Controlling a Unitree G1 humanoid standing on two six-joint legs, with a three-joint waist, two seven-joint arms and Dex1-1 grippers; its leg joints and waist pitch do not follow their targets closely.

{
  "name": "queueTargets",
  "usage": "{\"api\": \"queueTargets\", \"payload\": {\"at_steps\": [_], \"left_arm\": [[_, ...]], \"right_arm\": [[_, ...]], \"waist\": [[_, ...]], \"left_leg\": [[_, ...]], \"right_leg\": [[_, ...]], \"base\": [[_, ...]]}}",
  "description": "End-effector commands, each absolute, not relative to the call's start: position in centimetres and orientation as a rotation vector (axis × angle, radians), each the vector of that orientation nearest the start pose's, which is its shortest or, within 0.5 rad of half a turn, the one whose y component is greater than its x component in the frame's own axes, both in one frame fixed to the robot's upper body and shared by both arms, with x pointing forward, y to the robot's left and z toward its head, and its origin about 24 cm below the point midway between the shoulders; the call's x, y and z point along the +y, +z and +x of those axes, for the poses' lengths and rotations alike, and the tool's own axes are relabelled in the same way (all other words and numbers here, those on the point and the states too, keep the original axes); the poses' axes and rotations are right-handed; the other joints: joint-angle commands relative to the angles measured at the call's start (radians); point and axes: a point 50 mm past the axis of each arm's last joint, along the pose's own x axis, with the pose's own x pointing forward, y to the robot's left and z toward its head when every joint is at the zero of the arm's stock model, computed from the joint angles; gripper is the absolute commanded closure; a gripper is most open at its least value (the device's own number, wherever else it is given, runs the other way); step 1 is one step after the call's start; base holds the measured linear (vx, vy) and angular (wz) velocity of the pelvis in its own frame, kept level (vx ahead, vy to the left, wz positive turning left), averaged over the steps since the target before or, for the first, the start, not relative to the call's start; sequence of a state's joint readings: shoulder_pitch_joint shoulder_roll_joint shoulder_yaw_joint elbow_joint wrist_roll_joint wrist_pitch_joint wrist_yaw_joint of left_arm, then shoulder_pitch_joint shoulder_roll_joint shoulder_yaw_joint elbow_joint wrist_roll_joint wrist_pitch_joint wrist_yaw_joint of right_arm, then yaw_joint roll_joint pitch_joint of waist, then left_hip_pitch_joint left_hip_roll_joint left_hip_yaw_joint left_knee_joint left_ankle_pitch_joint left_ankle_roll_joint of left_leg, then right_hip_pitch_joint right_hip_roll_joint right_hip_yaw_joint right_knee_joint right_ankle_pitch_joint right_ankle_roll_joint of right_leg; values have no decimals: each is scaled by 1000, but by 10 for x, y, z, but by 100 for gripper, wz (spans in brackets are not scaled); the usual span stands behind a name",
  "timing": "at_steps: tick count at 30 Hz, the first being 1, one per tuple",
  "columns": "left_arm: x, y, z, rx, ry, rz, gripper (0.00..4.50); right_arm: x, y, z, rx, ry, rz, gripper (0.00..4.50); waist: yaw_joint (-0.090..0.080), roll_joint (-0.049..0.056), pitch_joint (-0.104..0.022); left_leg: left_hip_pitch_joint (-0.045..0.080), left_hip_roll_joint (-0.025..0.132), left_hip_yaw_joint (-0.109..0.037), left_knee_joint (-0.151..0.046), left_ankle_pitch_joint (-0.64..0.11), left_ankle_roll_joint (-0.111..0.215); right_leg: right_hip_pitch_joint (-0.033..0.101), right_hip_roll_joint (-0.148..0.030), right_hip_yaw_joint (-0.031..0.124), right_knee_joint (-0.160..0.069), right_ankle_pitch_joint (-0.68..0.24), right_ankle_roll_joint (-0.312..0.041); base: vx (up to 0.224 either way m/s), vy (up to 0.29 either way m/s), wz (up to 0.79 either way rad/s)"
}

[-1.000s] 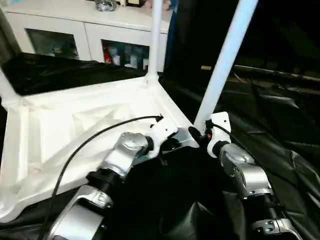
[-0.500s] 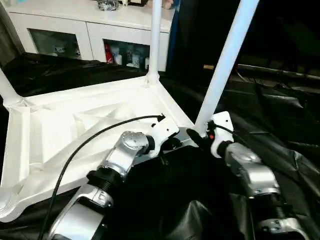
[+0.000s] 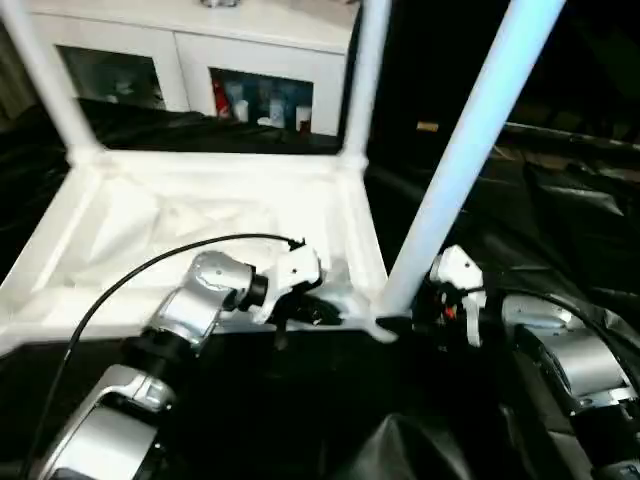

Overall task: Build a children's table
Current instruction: Rotate leg to tighten

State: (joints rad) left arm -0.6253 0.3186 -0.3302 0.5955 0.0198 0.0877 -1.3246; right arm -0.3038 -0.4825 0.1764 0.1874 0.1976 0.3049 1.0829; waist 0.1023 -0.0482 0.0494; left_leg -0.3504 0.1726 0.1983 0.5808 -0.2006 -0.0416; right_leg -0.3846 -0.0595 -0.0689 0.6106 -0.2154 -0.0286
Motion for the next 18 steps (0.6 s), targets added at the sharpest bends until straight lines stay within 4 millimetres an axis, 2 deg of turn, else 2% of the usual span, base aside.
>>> {"api": "queueTargets", "payload": {"at_steps": [1, 6, 10, 11, 18], "left_arm": [[105, 51, 302, 473, -1599, 392, 450], [111, 51, 299, 484, -1614, 381, 450], [114, 50, 296, 494, -1623, 368, 450], [114, 50, 295, 494, -1623, 367, 450], [115, 51, 293, 499, -1637, 361, 450]], "right_arm": [[-163, 54, 269, 416, 1221, -177, 127], [-162, 53, 262, 444, 1286, -169, 127], [-161, 51, 262, 459, 1305, -166, 155], [-161, 51, 262, 459, 1305, -165, 177], [-159, 50, 260, 456, 1309, -146, 224]], "waist": [[2, -1, -51], [3, -10, -52], [4, -9, -52], [4, -8, -52], [2, -5, -53]], "left_leg": [[9, 81, -32, -64, -122, 66], [7, 78, -31, -61, -93, 74], [6, 77, -32, -61, -96, 73], [7, 77, -32, -61, -95, 72], [7, 76, -32, -59, -86, 71]], "right_leg": [[47, -109, 64, -65, -77, -242], [48, -108, 63, -62, -57, -232], [47, -110, 63, -64, -84, -226], [47, -109, 63, -64, -84, -225], [48, -107, 63, -61, -50, -234]], "base": [[0, 0, 0], [0, 0, 0], [0, 0, 0], [0, 0, 0], [0, 0, 0]]}}
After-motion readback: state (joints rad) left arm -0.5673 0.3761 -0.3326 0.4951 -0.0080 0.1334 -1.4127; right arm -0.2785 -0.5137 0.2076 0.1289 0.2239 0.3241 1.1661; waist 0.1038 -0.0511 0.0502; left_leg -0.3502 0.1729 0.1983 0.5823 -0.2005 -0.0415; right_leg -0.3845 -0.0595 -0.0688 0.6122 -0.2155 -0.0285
